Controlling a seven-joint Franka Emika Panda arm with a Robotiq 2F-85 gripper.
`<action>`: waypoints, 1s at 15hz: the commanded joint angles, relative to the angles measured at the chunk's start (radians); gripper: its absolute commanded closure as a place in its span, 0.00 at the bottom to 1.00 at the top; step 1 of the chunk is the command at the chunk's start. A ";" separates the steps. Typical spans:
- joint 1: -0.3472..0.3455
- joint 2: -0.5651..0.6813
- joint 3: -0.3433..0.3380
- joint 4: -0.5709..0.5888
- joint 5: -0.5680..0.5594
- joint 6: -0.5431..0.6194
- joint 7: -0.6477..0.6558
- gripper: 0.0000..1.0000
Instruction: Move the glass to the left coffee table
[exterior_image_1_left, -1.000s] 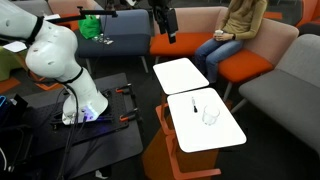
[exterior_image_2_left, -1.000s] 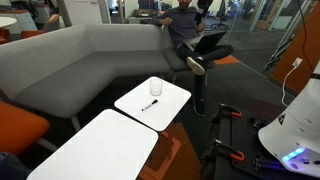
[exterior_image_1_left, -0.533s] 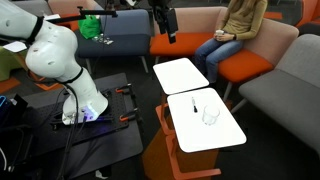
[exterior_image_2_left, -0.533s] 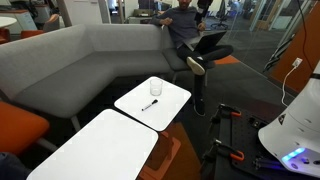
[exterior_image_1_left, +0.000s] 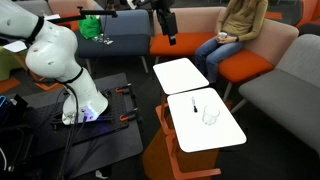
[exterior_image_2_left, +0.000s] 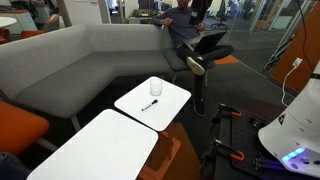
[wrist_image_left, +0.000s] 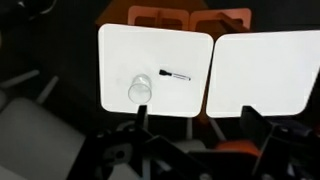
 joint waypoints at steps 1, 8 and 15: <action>-0.034 0.127 0.059 0.037 0.002 0.123 0.162 0.00; -0.030 0.562 0.002 0.293 0.094 0.262 0.089 0.00; -0.079 0.941 0.025 0.530 0.225 0.237 -0.018 0.00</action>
